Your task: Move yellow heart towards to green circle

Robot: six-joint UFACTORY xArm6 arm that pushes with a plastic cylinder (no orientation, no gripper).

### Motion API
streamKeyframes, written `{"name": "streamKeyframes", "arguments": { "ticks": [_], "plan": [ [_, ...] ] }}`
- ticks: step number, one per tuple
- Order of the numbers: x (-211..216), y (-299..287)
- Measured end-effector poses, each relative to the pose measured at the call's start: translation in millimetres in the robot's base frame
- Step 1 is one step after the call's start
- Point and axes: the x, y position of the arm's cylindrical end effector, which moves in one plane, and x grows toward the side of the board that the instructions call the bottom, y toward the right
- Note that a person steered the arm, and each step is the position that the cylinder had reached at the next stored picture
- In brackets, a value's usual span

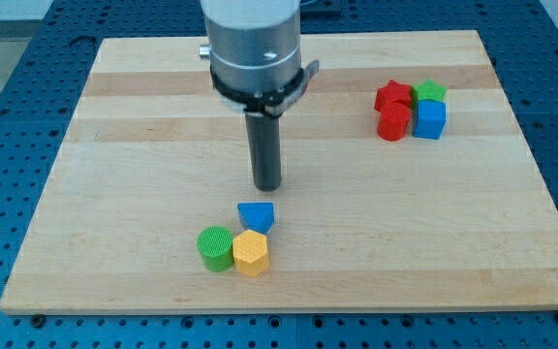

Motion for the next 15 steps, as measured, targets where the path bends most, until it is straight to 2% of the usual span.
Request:
{"name": "streamKeyframes", "arguments": {
  "ticks": [2, 3, 4, 5, 6, 8, 9, 10, 11, 14, 15],
  "plan": [
    [-105, 32],
    [-189, 41],
    [-253, 23],
    [-253, -33],
    [-214, -55],
    [-112, -57],
    [-99, -56],
    [-133, -56],
    [-135, -40],
    [-27, -63],
    [-59, -63]
  ]
}}
